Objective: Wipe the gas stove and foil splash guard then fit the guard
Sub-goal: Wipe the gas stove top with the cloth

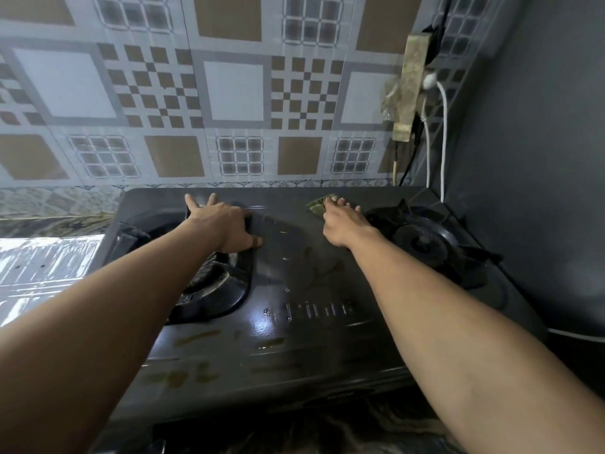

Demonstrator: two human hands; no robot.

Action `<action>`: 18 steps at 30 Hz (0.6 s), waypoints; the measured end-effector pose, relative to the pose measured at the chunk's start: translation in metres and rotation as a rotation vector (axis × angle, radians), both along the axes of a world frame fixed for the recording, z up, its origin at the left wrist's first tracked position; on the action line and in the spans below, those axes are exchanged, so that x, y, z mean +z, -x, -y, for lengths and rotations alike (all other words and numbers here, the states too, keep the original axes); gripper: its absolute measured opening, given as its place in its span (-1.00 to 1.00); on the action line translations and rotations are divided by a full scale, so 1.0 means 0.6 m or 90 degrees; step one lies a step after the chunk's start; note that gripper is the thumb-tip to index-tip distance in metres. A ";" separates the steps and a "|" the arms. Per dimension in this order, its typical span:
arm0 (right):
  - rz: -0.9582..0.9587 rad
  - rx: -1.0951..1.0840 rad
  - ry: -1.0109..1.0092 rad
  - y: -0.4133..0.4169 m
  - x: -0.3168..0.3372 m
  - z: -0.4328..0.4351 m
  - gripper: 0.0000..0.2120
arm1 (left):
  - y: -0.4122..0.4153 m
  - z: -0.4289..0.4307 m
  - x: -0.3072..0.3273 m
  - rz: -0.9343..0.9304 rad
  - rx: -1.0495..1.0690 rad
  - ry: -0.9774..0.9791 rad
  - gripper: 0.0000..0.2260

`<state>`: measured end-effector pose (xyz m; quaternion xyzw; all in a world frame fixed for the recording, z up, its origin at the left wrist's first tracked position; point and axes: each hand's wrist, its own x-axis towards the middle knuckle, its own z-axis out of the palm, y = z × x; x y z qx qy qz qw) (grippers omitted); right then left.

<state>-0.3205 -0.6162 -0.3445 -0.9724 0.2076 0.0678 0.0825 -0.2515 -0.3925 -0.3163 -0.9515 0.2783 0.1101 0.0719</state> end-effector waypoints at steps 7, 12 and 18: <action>0.038 -0.077 0.005 0.018 -0.006 -0.016 -0.39 | 0.007 0.009 -0.001 -0.004 0.035 0.035 -0.35; 0.055 -0.078 0.006 0.040 -0.023 -0.028 -0.42 | 0.030 0.003 -0.004 0.020 0.055 0.050 -0.32; 0.052 -0.002 0.004 0.068 -0.019 -0.019 -0.40 | 0.048 -0.024 -0.004 0.018 0.041 0.064 -0.28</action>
